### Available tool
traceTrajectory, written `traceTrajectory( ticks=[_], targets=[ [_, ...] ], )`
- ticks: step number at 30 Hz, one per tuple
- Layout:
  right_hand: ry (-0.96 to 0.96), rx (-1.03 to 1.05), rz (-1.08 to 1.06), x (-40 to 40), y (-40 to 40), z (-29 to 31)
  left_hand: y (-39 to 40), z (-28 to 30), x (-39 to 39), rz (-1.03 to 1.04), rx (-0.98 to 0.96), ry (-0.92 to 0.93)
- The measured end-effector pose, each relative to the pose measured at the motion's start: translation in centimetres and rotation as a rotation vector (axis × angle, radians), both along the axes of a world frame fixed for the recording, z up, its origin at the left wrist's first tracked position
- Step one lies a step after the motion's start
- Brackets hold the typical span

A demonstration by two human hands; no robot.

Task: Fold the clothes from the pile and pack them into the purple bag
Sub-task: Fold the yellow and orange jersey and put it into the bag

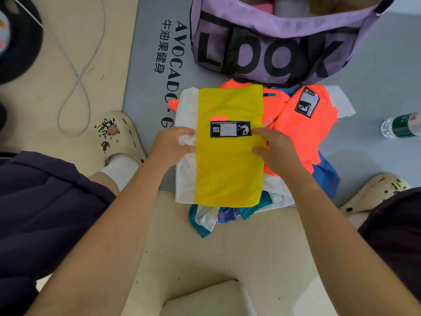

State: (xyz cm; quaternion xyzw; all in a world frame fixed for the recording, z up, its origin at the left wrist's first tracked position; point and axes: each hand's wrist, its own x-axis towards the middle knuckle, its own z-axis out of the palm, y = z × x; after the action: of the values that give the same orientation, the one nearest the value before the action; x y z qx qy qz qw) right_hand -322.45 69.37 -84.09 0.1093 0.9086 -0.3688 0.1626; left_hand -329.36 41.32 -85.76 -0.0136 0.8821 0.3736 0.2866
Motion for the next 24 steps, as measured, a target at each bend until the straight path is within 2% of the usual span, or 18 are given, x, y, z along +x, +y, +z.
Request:
traceTrajectory(
  ticks=[5,8,11,13,15,18,20,24],
  targets=[
    [0.116,0.184,0.147,-1.4,-0.5,0.0,0.4,-0.7,-0.2,-0.133,-0.150,0.116],
    [0.109,0.140,0.145,-2.3,0.8,1.0,0.3,-0.3,-0.9,-0.176,-0.171,0.189],
    [0.077,-0.046,0.126,-2.9,2.3,2.6,0.4,1.3,-2.3,-0.200,-0.110,0.230],
    [-0.035,-0.264,0.044,-3.1,2.9,3.7,0.9,2.8,-3.4,-0.231,-0.054,0.219],
    [-0.105,-0.462,-0.040,-3.2,3.3,4.3,1.3,4.4,-4.3,-0.233,0.032,0.114],
    [-0.114,-0.636,-0.117,-3.4,3.7,5.1,1.8,6.4,-4.6,-0.098,0.234,-0.096],
    [-0.161,-0.753,-0.193,-3.3,3.9,5.6,2.2,6.9,-4.5,-0.045,0.323,-0.132],
    [-0.214,-0.820,-0.269,-2.9,5.7,6.0,2.8,6.6,-4.9,-0.091,0.442,-0.254]
  ],
)
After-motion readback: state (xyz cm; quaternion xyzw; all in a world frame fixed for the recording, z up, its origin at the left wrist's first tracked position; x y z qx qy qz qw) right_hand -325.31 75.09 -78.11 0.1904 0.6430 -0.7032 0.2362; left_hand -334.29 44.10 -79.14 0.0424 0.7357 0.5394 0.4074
